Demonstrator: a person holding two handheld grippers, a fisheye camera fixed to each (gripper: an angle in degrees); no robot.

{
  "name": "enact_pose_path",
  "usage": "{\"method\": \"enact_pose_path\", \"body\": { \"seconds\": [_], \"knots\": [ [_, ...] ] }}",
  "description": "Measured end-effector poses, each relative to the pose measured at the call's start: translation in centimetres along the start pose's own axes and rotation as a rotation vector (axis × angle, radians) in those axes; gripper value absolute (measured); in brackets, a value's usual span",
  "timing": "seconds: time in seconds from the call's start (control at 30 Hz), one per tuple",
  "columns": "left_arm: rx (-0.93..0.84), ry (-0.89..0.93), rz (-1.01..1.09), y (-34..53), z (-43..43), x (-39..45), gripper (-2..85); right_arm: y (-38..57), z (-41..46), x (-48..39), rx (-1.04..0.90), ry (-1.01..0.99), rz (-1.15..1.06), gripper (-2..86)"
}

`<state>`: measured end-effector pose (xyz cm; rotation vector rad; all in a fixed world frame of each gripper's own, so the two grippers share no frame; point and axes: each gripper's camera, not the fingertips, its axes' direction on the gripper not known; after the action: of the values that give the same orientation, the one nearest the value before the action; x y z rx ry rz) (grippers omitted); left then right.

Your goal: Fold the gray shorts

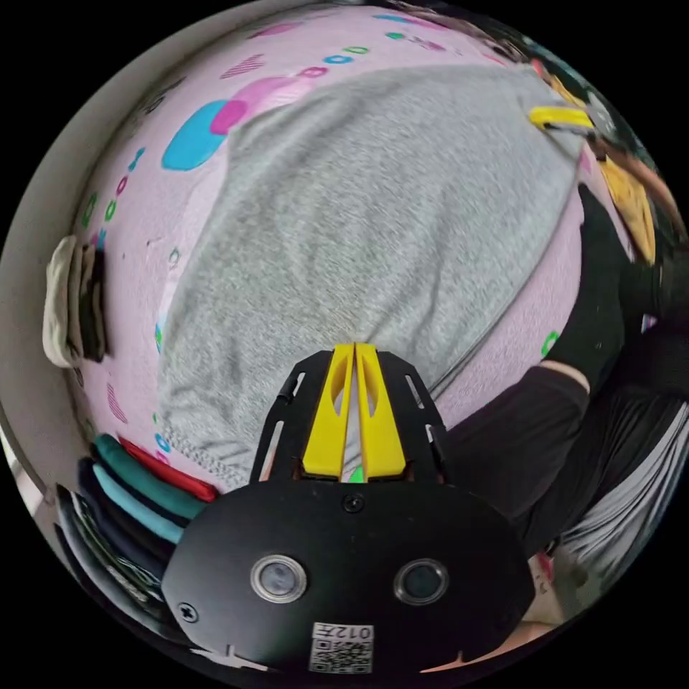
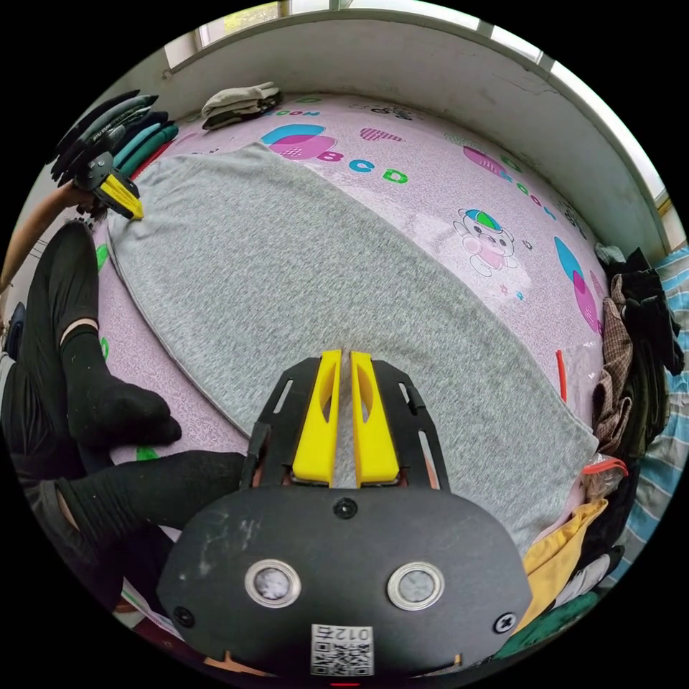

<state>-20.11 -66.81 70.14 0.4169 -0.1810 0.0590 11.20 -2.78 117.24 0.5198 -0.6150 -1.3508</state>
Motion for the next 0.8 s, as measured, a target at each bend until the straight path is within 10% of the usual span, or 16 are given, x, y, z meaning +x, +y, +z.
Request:
{"method": "enact_pose_path", "body": {
  "seconds": [0.8],
  "knots": [
    [-0.073, 0.202, 0.159, -0.5, -0.8, -0.8, -0.1, -0.3, 7.3, 4.6, -0.009, -0.008, 0.013, 0.5]
  ]
}}
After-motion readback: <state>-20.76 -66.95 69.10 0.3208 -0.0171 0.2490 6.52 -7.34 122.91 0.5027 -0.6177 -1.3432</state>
